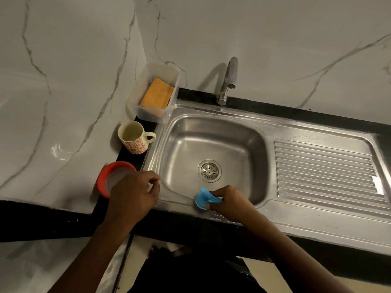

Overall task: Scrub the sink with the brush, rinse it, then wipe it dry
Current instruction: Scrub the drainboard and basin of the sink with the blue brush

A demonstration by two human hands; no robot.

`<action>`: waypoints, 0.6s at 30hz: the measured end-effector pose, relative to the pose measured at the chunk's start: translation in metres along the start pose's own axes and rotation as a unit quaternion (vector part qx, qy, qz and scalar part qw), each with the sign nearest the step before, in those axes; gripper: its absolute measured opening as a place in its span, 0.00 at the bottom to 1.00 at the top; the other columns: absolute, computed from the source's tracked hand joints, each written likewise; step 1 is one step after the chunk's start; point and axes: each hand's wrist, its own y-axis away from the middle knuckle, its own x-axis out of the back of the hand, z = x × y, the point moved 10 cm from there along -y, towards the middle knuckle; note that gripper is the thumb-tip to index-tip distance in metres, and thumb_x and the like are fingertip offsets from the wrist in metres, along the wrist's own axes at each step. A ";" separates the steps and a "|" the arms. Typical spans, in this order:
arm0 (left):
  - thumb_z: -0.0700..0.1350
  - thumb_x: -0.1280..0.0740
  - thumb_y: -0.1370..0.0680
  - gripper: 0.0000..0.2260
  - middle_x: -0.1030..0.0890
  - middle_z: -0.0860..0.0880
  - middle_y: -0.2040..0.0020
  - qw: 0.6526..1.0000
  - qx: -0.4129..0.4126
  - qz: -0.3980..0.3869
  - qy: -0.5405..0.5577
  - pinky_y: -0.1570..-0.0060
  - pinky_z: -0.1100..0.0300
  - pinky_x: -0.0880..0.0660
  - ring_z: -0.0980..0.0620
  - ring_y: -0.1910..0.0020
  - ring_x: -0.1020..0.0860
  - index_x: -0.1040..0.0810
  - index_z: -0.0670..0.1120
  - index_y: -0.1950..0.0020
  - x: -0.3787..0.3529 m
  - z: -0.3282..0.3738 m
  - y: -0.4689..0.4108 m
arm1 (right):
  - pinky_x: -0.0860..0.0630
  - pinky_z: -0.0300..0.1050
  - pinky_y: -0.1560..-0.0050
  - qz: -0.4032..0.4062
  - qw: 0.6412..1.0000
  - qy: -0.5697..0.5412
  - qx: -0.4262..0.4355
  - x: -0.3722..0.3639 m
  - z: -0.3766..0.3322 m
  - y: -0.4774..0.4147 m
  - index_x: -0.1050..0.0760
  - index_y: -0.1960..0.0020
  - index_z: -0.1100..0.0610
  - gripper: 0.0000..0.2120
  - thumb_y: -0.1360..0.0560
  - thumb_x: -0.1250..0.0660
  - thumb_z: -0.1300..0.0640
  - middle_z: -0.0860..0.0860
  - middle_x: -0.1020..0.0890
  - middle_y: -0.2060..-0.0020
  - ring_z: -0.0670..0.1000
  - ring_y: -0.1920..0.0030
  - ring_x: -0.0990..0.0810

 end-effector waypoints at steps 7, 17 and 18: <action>0.47 0.28 0.21 0.04 0.19 0.60 0.59 0.999 0.025 -0.001 -0.023 0.62 0.56 0.19 0.58 0.61 0.20 0.16 0.52 0.47 -0.013 0.014 0.002 | 0.23 0.43 0.54 0.016 0.995 -0.062 0.082 -0.032 -0.052 -0.015 0.21 0.34 0.34 0.20 0.25 0.28 0.44 0.46 0.13 0.51 0.47 0.51 0.16; 0.47 0.27 0.21 0.03 0.17 0.58 0.58 0.992 0.122 0.020 -0.019 0.62 0.58 0.18 0.59 0.62 0.19 0.15 0.51 0.48 -0.026 0.007 0.028 | 0.31 0.32 0.73 -0.056 0.985 -0.157 0.036 -0.017 0.001 -0.058 0.16 0.43 0.52 0.12 0.19 0.31 0.46 0.46 0.19 0.68 0.40 0.75 0.25; 0.48 0.27 0.21 0.03 0.17 0.59 0.58 0.992 0.126 0.017 -0.020 0.62 0.57 0.18 0.59 0.62 0.19 0.15 0.52 0.48 -0.029 0.007 0.030 | 0.31 0.35 0.75 -0.072 0.979 -0.190 0.017 -0.021 0.002 -0.063 0.17 0.44 0.55 0.13 0.17 0.33 0.47 0.49 0.18 0.68 0.42 0.77 0.26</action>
